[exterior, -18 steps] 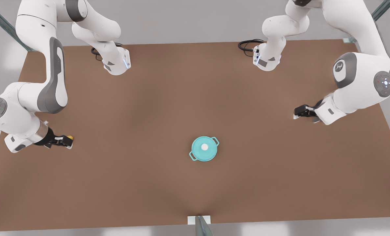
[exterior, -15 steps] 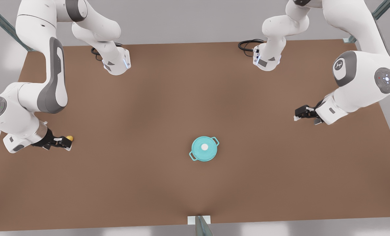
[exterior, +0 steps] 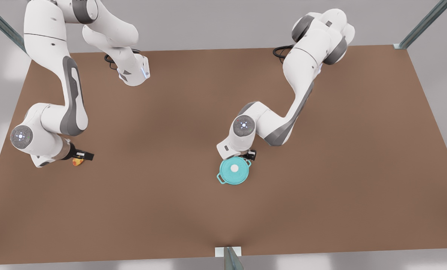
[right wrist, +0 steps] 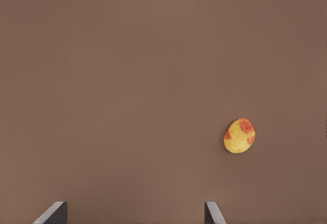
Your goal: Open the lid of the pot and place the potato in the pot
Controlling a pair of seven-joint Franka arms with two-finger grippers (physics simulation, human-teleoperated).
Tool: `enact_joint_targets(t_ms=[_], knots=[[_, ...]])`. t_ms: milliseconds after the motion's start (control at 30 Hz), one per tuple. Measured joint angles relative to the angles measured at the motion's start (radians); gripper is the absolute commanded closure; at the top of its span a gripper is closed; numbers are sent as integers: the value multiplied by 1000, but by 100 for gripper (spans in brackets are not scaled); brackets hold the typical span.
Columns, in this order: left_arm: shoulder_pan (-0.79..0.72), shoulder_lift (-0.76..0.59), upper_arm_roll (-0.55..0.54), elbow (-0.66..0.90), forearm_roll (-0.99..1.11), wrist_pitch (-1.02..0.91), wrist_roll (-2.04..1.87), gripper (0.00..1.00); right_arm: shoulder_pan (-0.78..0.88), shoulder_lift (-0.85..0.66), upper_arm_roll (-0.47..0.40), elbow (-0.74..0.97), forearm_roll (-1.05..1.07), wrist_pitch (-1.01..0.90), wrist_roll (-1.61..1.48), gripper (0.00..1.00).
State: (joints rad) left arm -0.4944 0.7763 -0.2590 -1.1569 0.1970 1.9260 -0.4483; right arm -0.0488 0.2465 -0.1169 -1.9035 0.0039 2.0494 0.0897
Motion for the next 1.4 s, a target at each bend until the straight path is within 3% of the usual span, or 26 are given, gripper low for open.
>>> enact_joint_targets(t_ms=[167, 500, 833, 900, 1000, 1100, 1233, 1400], knots=[[-7, 73, 12, 7, 35, 113, -164, 0, -35, 7, -54, -93, 19, 168, 92, 0], [-13, 122, 12, -22, 70, 259, -384, 0, -76, 57, -66, -235, 68, 467, 220, 0], [-15, 170, 12, -25, 117, 298, -509, 0, -82, 129, -94, -258, 3, 548, 284, 0], [-15, 171, 12, -25, 121, 304, -527, 33, -95, 143, -103, -257, -14, 546, 290, 0], [-15, 166, 12, -24, 124, 306, -550, 50, -105, 165, -106, -257, -28, 545, 297, 0], [-14, 162, 13, -23, 127, 304, -571, 56, -106, 188, -104, -257, -36, 547, 302, 0], [11, 150, 12, -14, 125, 284, -588, 56, -105, 215, -97, -253, -40, 555, 309, 0], [290, 133, -62, -5, 115, 193, -502, 56, -106, 238, -93, -251, -41, 570, 315, 0]])
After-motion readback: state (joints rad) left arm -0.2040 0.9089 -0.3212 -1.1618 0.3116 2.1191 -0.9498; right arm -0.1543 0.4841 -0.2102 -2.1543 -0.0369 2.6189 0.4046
